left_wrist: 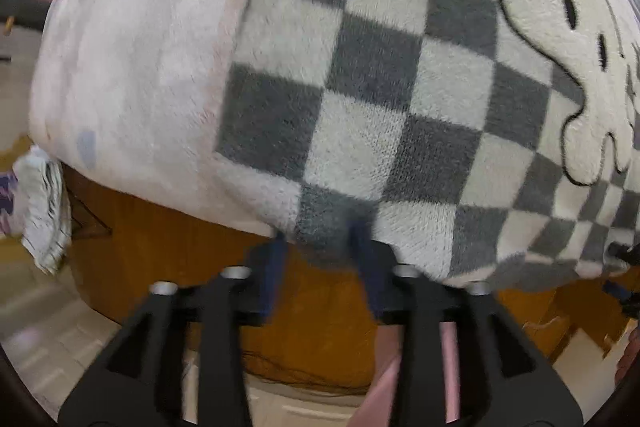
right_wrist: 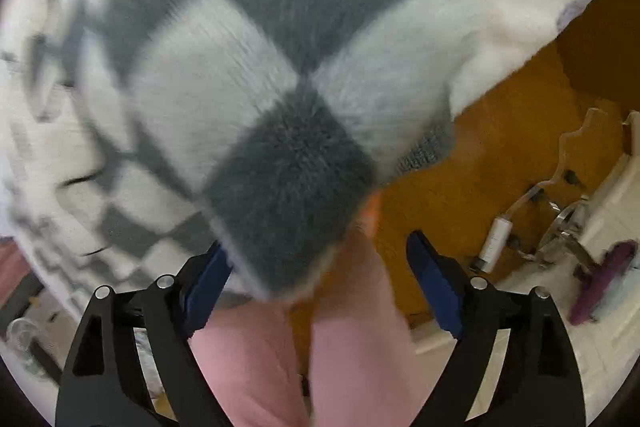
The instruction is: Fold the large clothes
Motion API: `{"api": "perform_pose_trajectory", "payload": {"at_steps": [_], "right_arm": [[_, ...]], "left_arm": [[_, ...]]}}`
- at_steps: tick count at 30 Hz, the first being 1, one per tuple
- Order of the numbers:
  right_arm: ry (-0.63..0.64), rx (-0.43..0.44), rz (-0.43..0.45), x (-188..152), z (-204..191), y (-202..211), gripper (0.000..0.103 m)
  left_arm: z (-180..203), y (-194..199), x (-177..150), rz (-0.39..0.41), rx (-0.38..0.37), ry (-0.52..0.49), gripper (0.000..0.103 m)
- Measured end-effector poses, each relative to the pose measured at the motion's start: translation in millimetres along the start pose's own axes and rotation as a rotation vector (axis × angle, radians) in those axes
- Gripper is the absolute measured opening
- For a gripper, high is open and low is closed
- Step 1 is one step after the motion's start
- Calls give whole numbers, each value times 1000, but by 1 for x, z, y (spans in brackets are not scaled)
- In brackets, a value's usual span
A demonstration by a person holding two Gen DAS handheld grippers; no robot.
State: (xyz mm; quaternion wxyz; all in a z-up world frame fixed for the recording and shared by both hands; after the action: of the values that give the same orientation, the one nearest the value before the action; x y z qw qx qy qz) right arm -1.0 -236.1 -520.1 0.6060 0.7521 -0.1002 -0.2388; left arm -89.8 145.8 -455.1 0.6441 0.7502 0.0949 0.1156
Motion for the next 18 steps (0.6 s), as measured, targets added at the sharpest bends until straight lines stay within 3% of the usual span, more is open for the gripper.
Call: {"api": "perform_pose_trajectory", "payload": {"at_steps": [1,5,10,13,16,18], "right_arm": [[5,24,5,1,2,12,85],[-10,-93,60,21,29,69,86],[2,70,267,107,-5,140,91],[91,75,295,163,-37,135,91],[149,170,196,182,-65,91,91],[189,98,148,195,-69,68,91]], "left_arm": [[-4,9,7,15,7,-8,68],[-21,38,43,55,11,-28,79],[-61,46,126,153,10,18,82],[-71,40,173,173,-46,72,82],[-77,10,196,154,-115,97,81],[-81,-13,193,97,-127,117,81]]}}
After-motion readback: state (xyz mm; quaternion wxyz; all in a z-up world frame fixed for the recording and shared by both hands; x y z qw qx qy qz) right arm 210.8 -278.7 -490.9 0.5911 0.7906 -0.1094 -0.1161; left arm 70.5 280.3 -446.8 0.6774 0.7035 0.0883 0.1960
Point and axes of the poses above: each gripper's, at about its wrist camera, not at the fingertips, and y roughly against the way its jaws point, z to its right, x to its top, the point moved 5 cm from there along -y, roughly the way its jaws point, and after that the axes turned 9 degrees about z, right-handed, at the moved point
